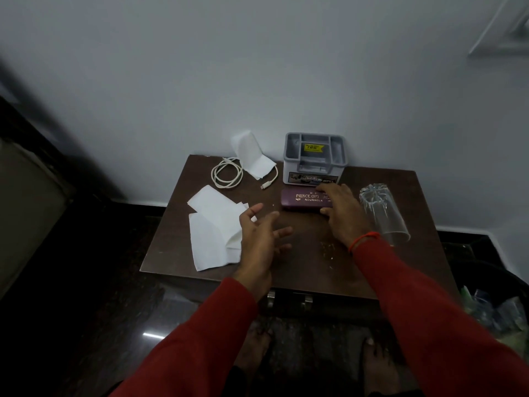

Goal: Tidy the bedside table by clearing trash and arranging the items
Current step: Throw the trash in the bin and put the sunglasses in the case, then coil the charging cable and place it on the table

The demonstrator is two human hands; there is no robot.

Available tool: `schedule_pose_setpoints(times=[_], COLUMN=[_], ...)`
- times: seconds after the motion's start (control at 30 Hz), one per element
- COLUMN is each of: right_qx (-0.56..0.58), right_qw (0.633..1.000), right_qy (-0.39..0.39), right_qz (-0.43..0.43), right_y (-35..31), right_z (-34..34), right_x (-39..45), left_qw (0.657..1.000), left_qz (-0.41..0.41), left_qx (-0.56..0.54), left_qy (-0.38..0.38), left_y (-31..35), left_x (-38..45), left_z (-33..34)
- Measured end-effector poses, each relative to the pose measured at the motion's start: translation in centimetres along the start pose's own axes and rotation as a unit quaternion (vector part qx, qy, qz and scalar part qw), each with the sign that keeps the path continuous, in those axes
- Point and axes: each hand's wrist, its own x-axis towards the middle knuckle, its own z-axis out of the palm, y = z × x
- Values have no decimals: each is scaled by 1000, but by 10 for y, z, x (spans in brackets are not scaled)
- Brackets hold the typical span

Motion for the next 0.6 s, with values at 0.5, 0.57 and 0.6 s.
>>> schedule_pose_setpoints(times=[0.5,0.57,0.6], right_qx=[-30,-24,-40], right_qw=[964,963,965], right_qy=[142,90,48], right_qz=[-224,-253,-256], right_y=[-70,-104,-119], right_z=[5,24,37], right_x=[5,30,45], left_qw=[978,966,962], left_qz=[80,88,89], left_qx=[-135,-161,-170], left_qy=[135,181,195], left_y=[45,49,51], left_x=[0,3,5], left_z=[-20,-24,-26])
